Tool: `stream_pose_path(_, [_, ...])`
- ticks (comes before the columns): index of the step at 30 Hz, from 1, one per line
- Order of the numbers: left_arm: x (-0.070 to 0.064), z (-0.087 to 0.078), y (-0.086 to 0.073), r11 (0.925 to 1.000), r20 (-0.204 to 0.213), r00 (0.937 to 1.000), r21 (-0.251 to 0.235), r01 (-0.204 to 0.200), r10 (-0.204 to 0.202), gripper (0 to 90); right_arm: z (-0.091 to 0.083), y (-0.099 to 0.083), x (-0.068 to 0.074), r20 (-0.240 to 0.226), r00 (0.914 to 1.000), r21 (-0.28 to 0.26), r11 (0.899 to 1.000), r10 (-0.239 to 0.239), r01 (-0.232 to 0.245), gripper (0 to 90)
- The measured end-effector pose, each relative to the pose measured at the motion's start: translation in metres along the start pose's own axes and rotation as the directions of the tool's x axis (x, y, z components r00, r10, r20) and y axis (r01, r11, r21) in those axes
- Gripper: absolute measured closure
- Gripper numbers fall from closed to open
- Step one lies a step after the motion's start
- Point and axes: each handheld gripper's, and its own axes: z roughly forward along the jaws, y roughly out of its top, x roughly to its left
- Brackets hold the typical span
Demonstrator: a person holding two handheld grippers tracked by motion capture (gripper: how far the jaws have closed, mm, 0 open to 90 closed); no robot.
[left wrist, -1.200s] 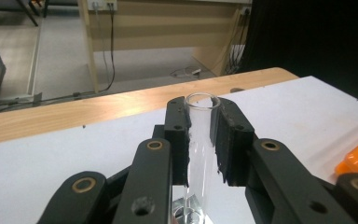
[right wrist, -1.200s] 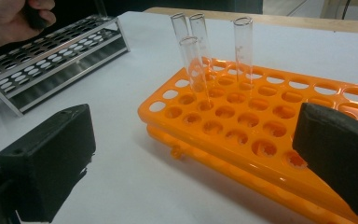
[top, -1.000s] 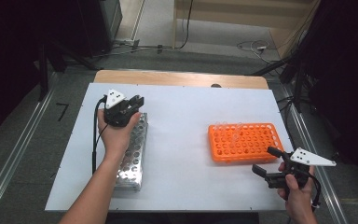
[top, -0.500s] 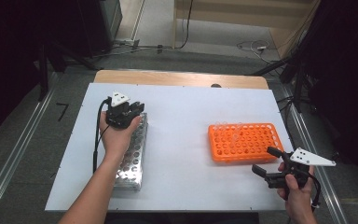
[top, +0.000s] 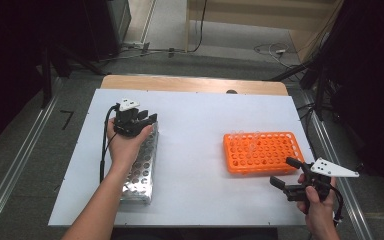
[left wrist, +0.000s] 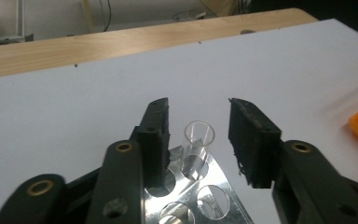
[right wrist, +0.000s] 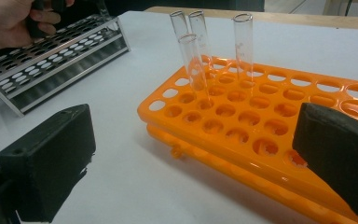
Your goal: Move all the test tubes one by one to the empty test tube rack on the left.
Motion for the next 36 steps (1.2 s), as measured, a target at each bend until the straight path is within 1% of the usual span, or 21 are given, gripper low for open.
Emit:
stream_pose_path(4, [0.0,-0.011,0.003,0.9988,0.047,0.9988,-0.044,0.02,-0.018,40.6,0.0,0.0,0.0,-0.002,1.0,0.002,1.0,0.003,-0.003,0.0])
stream_pose_path(8, [-0.002,-0.025,0.003,0.996,0.088,0.9958,-0.084,0.031,-0.023,28.8,0.001,0.0,0.0,-0.005,1.0,0.004,1.0,0.004,-0.004,0.0])
stream_pose_path(14, [-0.011,-0.046,0.0,0.9929,0.137,0.9905,-0.119,0.013,0.004,15.3,0.003,0.0,0.001,-0.01,0.9999,0.01,1.0,0.007,-0.007,0.0])
stream_pose_path(18, [-0.019,-0.061,-0.004,0.9911,0.167,0.9853,-0.133,-0.015,0.037,5.1,0.006,0.0,0.002,-0.008,0.9999,0.021,1.0,0.009,-0.008,0.0])
stream_pose_path(20, [-0.023,-0.069,-0.007,0.9882,0.181,0.982,-0.151,-0.027,0.055,1.0,0.008,0.001,0.002,0.0,1.0,0.028,1.0,0.002,-0.002,0.0])
stream_pose_path(21, [-0.025,-0.073,-0.009,0.9873,0.176,0.9823,-0.154,-0.038,0.065,0.9,0.009,0.001,0.002,-0.003,1.0,0.032,0.999,-0.004,0.004,0.0])
stream_pose_path(22, [-0.026,-0.077,-0.011,0.9867,0.18,0.982,-0.16,-0.03,0.059,0.3,0.01,0.001,0.001,-0.003,1.0,0.035,0.999,-0.006,0.006,0.0])
stream_pose_path(23, [-0.028,-0.08,-0.014,0.9855,0.192,0.9795,-0.167,-0.03,0.062,0.0,0.01,0.002,0.001,0.001,1.0,0.038,0.999,0.005,-0.005,0.0])
stream_pose_path(24, [-0.032,-0.083,-0.018,0.9855,0.185,0.9798,-0.163,-0.046,0.076,0.0,0.012,0.003,0.001,-0.002,1.0,0.04,0.999,0.002,-0.002,0.0])
stream_pose_path(25, [-0.035,-0.086,-0.024,0.9858,0.173,0.9811,-0.157,-0.06,0.087,0.0,0.013,0.005,0.0,0.009,0.9998,0.048,0.999,-0.02,0.019,0.0])
stream_pose_path(26, [-0.037,-0.089,-0.03,0.9874,0.205,0.9769,-0.156,-0.029,0.061,0.0,0.013,0.006,0.0,0.031,0.9991,0.056,0.998,-0.028,0.026,0.0])
stream_pose_path(27, [-0.039,-0.094,-0.038,0.9882,0.23,0.9724,-0.153,-0.002,0.038,0.0,0.012,0.006,-0.001,0.011,0.9999,0.052,0.999,0.008,-0.008,0.0])
stream_pose_path(28, [-0.041,-0.099,-0.044,0.9848,0.233,0.9725,-0.169,0.038,0.003,0.0,0.012,0.007,-0.002,0.004,0.998,0.056,0.996,0.063,-0.063,0.0])
stream_pose_path(29, [-0.043,-0.102,-0.048,0.9795,0.26,0.9647,-0.179,0.093,-0.044,0.0,0.012,0.011,-0.001,0.02,0.994,0.039,0.993,0.108,-0.109,0.0])
stream_pose_path(30, [-0.047,-0.104,-0.051,0.9812,0.251,0.9675,-0.178,0.075,-0.028,0.0,0.013,0.017,-0.001,0.007,0.9918,0.023,0.992,0.127,-0.127,0.0])
stream_pose_path(31, [-0.052,-0.108,-0.053,0.9846,0.197,0.98,-0.175,0.004,0.031,0.0,0.015,0.021,0.001,0.044,0.9944,0.024,0.995,0.096,-0.097,0.0])
stream_pose_path(32, [-0.054,-0.111,-0.056,0.9858,0.185,0.9817,-0.167,-0.015,0.046,0.0,0.016,0.025,0.001,0.091,0.9928,0.023,0.997,0.078,-0.08,0.0])
stream_pose_path(33, [-0.052,-0.115,-0.058,0.985,0.207,0.9779,-0.173,0.005,0.031,0.0,0.017,0.027,-0.002,0.083,0.9928,0.012,0.996,0.087,-0.088,0.0])
stream_pose_path(34, [-0.05,-0.119,-0.06,0.9823,0.202,0.9792,-0.187,0.014,0.024,0.0,0.016,0.028,-0.005,0.077,0.9927,0.001,0.996,0.093,-0.094,0.0])
stream_pose_path(35, [-0.049,-0.122,-0.062,0.9804,0.194,0.9806,-0.196,0.013,0.026,0.0,0.015,0.029,-0.006,0.086,0.9926,-0.001,0.996,0.086,-0.087,0.0])
stream_pose_path(36, [-0.047,-0.124,-0.063,0.9796,0.187,0.9818,-0.201,0.004,0.034,0.0,0.015,0.029,-0.008,0.082,0.9933,0.003,0.997,0.081,-0.082,0.0])
